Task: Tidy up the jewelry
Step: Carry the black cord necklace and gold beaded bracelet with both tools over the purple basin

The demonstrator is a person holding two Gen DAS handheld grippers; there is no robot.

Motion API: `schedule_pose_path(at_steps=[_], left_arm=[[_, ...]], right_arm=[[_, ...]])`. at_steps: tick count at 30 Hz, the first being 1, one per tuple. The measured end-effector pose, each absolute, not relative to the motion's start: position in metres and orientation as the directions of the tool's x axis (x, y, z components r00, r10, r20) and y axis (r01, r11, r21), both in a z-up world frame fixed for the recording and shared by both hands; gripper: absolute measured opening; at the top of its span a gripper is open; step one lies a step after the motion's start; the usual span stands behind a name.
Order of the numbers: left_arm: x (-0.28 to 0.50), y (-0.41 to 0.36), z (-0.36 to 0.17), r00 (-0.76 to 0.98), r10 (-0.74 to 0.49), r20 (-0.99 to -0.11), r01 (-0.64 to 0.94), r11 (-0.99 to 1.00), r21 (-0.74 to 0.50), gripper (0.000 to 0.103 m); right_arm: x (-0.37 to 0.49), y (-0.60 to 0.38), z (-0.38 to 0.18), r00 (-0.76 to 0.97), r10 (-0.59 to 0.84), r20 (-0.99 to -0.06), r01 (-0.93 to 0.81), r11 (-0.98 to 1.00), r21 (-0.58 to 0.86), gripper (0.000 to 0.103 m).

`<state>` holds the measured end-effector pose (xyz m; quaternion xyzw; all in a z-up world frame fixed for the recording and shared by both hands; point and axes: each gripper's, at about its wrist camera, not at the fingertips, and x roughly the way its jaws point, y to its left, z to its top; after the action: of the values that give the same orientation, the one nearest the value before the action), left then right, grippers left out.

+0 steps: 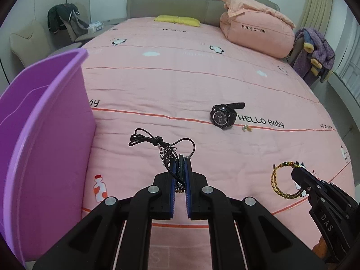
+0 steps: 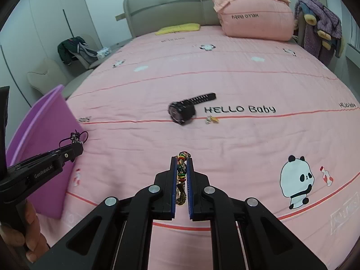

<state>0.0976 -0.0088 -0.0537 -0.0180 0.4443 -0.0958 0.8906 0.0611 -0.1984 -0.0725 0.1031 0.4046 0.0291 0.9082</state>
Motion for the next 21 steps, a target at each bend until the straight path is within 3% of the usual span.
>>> schedule_pose_path(at_steps=[11,21], left_arm=[[0.049,0.088,0.018,0.678,-0.088,-0.730,0.032,0.995,-0.091,0.008],[0.041,0.192,0.033,0.699,0.032,-0.714,-0.128,0.988,-0.082,0.008]], right_arm=[[0.056,-0.106,-0.001,0.710,0.336,-0.619,-0.189,0.937,0.293,0.008],[0.078,0.012,0.032,0.647,0.493,-0.582,-0.395,0.869,0.296,0.008]])
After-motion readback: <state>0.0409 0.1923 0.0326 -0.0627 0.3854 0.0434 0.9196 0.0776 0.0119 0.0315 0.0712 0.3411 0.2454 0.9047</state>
